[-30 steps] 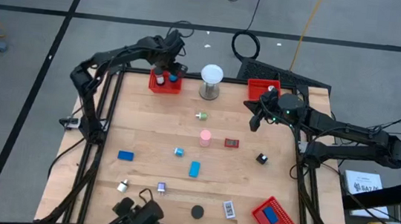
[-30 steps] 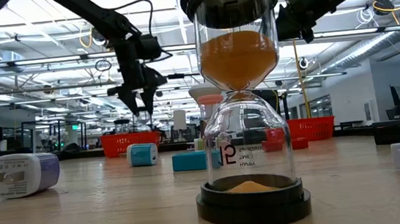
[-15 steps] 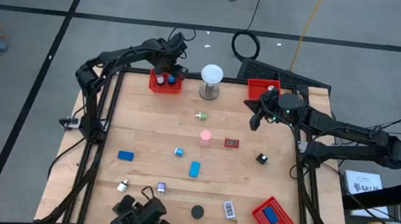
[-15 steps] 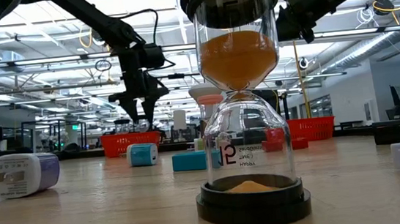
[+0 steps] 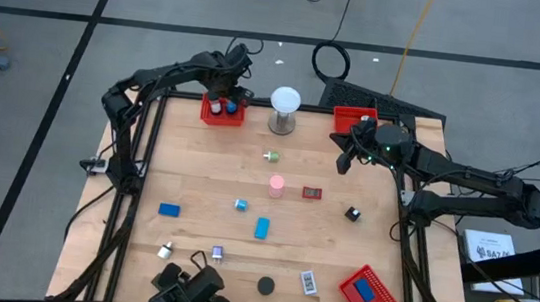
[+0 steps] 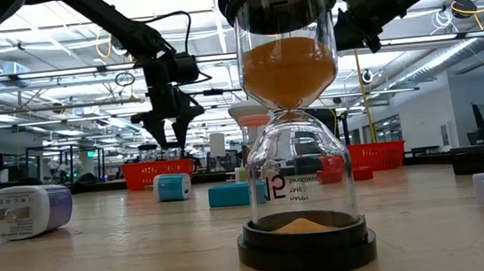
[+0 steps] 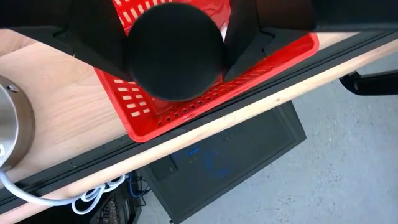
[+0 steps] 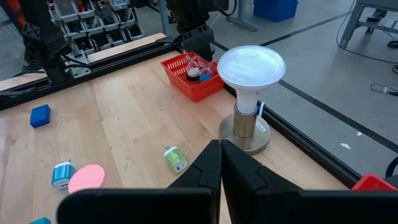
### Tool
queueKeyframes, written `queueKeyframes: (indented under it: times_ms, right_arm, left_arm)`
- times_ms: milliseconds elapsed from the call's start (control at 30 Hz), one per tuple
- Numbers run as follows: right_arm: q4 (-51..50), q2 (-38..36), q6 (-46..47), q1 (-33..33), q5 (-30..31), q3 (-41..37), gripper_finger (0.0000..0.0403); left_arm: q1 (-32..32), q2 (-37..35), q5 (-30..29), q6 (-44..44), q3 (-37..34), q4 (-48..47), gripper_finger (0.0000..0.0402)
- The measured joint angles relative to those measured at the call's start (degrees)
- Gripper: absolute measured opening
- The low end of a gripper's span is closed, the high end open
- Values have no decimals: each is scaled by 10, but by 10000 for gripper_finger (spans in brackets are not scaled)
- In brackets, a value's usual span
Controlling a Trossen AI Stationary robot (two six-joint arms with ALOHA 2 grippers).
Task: Pick & Place Office items
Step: Put the blue hourglass into the top left red bin, then put the green charger adapter into the top right red bin
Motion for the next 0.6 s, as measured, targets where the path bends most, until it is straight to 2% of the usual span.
queueKeyframes:
  times_ms: [200,600]
  right_arm:
    - [0,0,0,0,0,0,0]
    - [0,0,0,0,0,0,0]
  left_arm:
    - [0,0,0,3,0,0,247]
    - [3,-50,0,48,0,-4,312]
